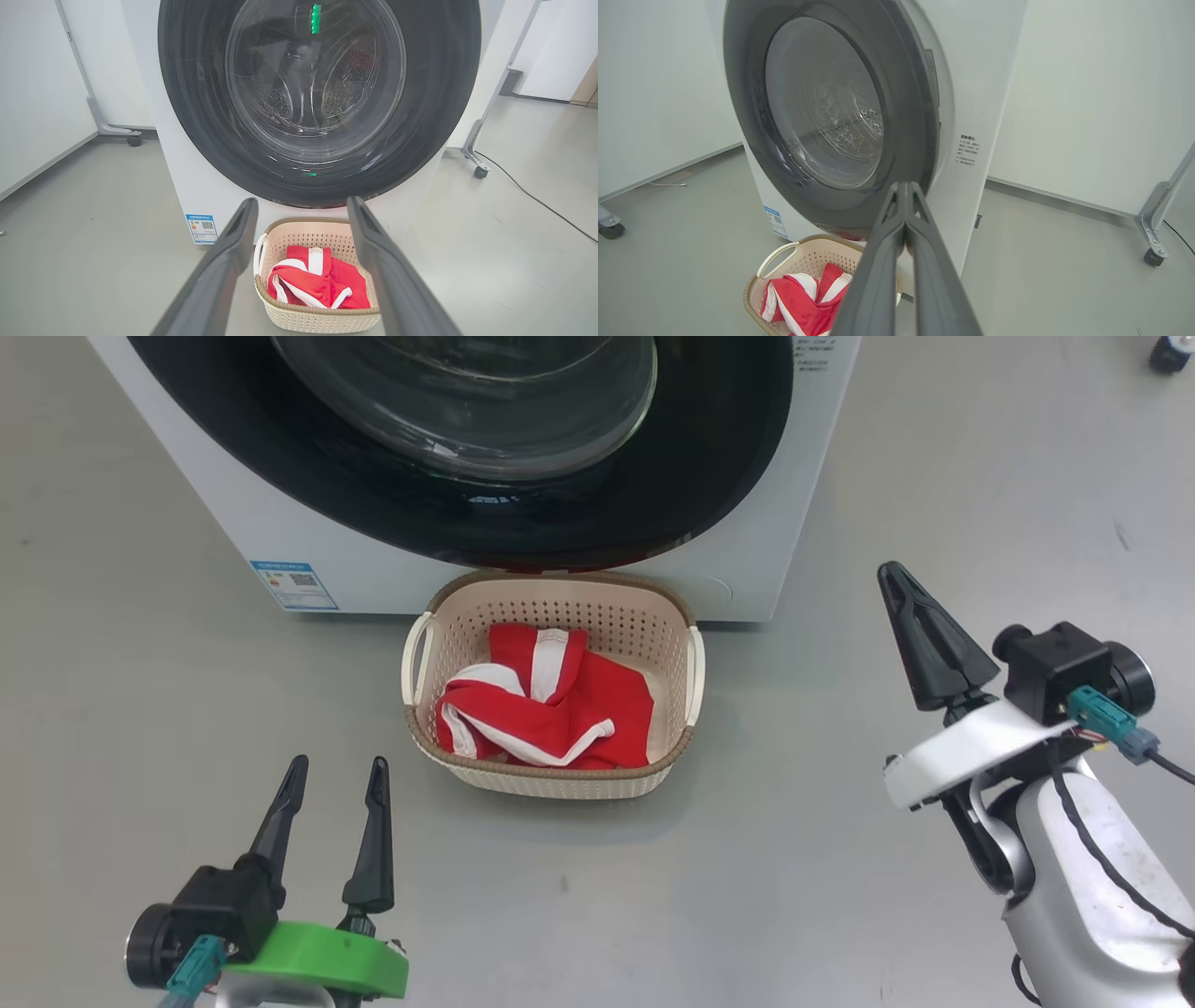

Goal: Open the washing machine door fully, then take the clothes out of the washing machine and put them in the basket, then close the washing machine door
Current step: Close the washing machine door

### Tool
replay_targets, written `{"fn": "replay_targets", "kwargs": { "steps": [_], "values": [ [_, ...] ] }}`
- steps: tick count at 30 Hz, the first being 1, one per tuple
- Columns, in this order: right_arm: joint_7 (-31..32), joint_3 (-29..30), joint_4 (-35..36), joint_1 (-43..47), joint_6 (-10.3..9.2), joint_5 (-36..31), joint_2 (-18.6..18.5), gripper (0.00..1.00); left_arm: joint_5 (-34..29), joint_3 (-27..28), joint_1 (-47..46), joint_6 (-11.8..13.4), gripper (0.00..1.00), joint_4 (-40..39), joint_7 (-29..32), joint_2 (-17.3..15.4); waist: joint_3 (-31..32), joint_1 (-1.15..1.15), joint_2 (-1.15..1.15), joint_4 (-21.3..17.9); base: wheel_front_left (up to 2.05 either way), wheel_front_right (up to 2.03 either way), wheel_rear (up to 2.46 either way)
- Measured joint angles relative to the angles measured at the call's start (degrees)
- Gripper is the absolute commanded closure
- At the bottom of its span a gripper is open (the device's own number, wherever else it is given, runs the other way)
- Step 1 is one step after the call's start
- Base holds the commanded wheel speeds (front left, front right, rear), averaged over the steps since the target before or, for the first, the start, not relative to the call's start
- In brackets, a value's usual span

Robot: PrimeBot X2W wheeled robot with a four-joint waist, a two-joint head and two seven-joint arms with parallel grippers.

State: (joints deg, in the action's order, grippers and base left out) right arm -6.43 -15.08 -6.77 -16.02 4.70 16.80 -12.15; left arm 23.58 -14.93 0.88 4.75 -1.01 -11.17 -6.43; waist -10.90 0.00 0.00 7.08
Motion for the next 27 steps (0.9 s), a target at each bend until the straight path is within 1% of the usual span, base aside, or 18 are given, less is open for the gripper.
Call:
{"fn": "replay_targets", "kwargs": {
  "steps": [1,7,12,21,27],
  "values": [
    [0.27,-0.48,-0.29,-1.09,0.31,-0.1,0.26,1.0,-0.04,-0.03,-0.33,0.0,0.0,0.0,0.0,0.11,-0.49,0.0,0.0,0.37,0.0,0.0,0.0],
    [1.75,-1.98,-2.29,-7.15,0.78,-0.34,1.41,1.0,-0.04,-0.52,-2.86,-0.1,0.0,-0.3,-0.09,0.7,-3.5,0.0,0.0,2.62,0.0,0.0,0.0],
    [2.97,-2.01,-5.35,-13.51,1.15,-0.34,1.52,1.0,-0.04,-1.86,-5.56,-0.96,0.0,-0.4,-0.27,1.76,-6.76,0.0,0.0,4.84,0.0,0.0,0.0],
    [3.88,-0.83,-11.14,-21.93,1.31,-0.4,0.12,1.0,-0.04,-3.19,-9.54,-1.79,0.0,0.49,-1.44,2.5,-11.1,0.0,0.0,8.41,0.0,0.0,0.0],
    [4.16,0.03,-14.72,-26.41,1.71,-0.4,-1.07,1.0,-0.04,-3.87,-10.99,-1.87,0.0,1.85,-1.75,3.32,-13.36,0.0,0.0,10.61,0.0,0.0,0.0]
  ]
}}
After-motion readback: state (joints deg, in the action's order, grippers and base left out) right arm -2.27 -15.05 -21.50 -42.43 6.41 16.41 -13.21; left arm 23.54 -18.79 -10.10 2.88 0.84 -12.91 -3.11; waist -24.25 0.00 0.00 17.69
